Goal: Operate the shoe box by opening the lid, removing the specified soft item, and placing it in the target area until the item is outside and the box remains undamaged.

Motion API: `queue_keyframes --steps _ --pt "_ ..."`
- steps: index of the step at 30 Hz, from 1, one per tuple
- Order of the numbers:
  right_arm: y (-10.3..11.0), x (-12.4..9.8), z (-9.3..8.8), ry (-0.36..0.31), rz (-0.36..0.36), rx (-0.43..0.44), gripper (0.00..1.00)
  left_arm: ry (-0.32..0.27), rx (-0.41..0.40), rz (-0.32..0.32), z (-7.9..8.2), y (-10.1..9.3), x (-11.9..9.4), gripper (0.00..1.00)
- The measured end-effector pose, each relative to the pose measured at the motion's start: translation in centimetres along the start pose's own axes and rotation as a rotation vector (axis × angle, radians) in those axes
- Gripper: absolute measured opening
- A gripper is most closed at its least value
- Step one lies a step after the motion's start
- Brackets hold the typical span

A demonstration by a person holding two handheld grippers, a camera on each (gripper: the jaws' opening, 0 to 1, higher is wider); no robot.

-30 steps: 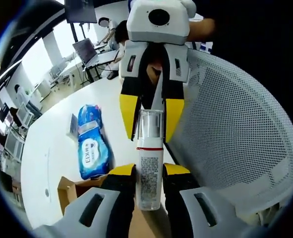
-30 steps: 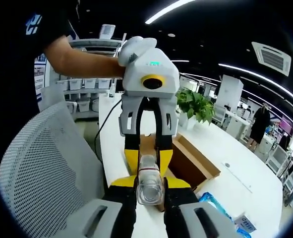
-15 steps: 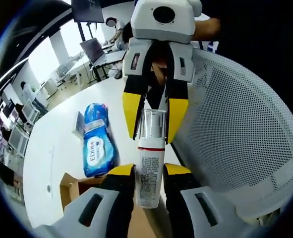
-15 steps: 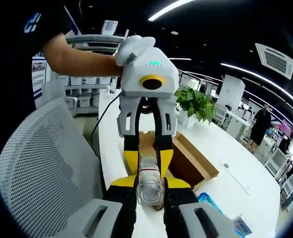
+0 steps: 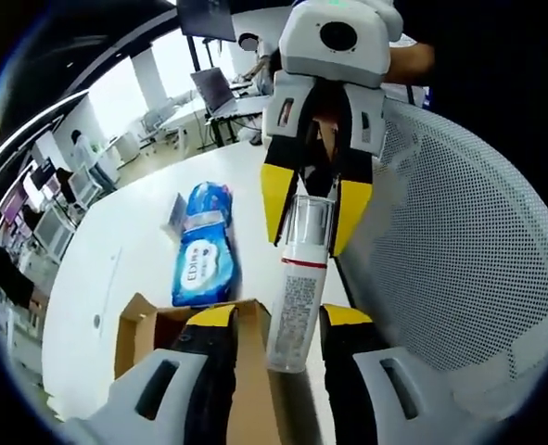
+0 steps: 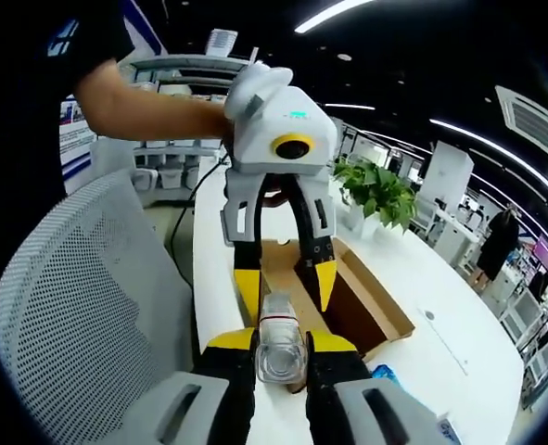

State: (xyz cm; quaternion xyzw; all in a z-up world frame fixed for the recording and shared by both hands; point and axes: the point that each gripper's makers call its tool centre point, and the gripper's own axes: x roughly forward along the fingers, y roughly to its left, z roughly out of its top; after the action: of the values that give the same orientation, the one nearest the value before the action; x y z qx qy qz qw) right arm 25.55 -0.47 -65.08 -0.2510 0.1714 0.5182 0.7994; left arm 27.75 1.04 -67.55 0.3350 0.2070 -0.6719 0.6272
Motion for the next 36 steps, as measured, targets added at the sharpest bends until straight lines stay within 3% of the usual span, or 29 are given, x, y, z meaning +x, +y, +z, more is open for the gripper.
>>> queue_keyframes --steps 18,25,36 --pt "-1.1 -0.2 -0.1 0.035 0.034 -0.061 0.15 -0.075 -0.18 0.183 -2.2 1.4 -2.7 0.5" --pt "-3.0 -0.8 -0.4 0.061 0.031 -0.094 0.15 -0.091 -0.258 0.253 -3.9 1.6 -4.0 0.55" --pt "-8.0 -2.5 -0.9 0.118 0.005 -0.165 0.15 -0.072 -0.369 0.386 -7.7 1.6 -6.6 0.59"
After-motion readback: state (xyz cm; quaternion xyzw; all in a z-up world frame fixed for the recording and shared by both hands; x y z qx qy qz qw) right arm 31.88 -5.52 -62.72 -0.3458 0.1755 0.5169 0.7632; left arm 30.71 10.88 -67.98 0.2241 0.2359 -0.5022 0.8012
